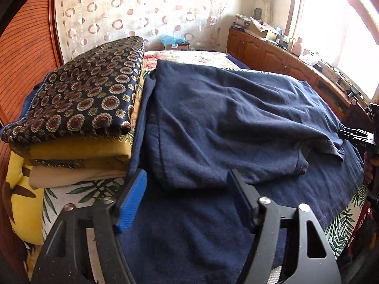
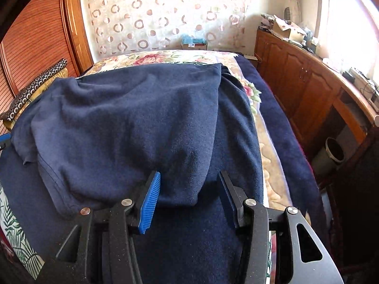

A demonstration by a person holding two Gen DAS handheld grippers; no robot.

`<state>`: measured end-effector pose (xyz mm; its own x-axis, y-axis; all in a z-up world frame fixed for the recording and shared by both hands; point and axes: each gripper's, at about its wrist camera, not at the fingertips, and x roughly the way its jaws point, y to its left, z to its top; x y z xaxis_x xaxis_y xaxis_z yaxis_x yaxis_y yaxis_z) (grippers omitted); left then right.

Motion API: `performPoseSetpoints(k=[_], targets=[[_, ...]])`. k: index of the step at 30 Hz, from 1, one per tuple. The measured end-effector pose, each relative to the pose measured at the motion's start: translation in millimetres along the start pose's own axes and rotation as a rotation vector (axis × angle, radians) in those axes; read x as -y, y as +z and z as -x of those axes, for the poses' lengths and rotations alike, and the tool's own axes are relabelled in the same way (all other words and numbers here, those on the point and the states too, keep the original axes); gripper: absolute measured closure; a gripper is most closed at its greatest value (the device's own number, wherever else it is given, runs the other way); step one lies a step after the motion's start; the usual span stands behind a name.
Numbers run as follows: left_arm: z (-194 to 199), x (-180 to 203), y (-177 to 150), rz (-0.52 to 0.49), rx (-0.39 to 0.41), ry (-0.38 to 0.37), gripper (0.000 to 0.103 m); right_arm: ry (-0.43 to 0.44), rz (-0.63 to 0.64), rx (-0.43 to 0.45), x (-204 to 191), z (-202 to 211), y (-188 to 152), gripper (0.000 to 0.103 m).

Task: Fold small clothes
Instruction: 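Open both grippers and hold them above the folded shirt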

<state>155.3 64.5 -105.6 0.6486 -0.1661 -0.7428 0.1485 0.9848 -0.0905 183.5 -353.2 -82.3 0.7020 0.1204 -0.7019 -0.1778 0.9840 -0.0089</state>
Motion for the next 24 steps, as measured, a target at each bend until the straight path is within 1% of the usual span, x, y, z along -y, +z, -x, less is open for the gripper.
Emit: performPoseSetpoints(k=[1,2,7,14,15,17,22,24], targets=[[-1.5,0.3,-0.6,0.002,-0.004,0.006,0.039,0.001,0.005,-0.001,-1.0,-0.2,-0.7,0.049],[-2.7,0.4,-0.8,0.003,-0.007,0.010,0.040,-0.003,0.010,-0.002,-2.8,-2.3,-1.6,0.049],[-9.6,-6.5,-2.6,0.045,-0.015,0.041,0.040,-0.004,0.014,0.000,-2.5,-5.4,-6.2,0.048],[-12.7,-7.2,-1.5,0.066,-0.008,0.014,0.040,-0.009,0.019,0.000,-4.9,-5.2,-11.6,0.048],[-14.0,-6.6,-0.8,0.066,-0.013,0.009,0.041,-0.011,0.020,0.000,-5.2,-5.2,-11.7,0.048],[-17.6,-5.3,0.2,0.066,-0.025,0.004,0.045,-0.011,0.021,0.000,-4.4,-5.1,-11.6,0.048],[-21.5,-2.4,4.5,0.066,-0.027,0.010,0.046,-0.010,0.021,0.000,-4.2,-5.0,-11.6,0.048],[-22.4,-2.1,5.6,0.064,-0.027,0.011,0.048,-0.010,0.021,0.000,-4.3,-4.9,-11.6,0.048]])
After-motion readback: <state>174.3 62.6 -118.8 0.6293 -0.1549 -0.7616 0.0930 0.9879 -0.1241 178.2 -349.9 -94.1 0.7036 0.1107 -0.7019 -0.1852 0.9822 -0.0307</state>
